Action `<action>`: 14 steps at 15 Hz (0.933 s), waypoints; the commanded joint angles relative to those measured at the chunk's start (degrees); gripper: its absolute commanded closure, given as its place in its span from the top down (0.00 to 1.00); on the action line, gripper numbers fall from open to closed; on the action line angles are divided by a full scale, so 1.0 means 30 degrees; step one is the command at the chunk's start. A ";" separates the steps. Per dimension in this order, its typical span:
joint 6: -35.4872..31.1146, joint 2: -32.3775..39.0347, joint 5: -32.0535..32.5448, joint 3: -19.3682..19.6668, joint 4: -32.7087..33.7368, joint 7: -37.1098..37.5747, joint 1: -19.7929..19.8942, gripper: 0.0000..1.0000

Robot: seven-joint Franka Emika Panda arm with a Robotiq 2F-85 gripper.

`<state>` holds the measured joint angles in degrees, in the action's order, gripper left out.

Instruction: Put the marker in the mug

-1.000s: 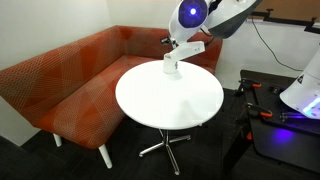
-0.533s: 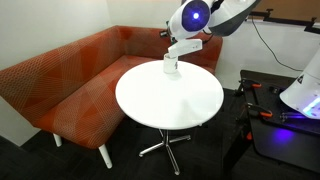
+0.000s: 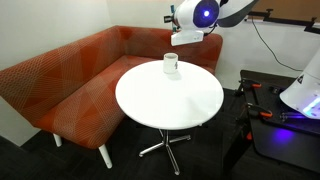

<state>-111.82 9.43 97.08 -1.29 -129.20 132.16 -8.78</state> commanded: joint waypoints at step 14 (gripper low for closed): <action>-0.1375 0.0003 0.3537 -0.0317 -0.0605 0.2089 0.2037 0.05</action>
<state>-116.10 9.45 107.72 -1.29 -131.03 138.57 -3.54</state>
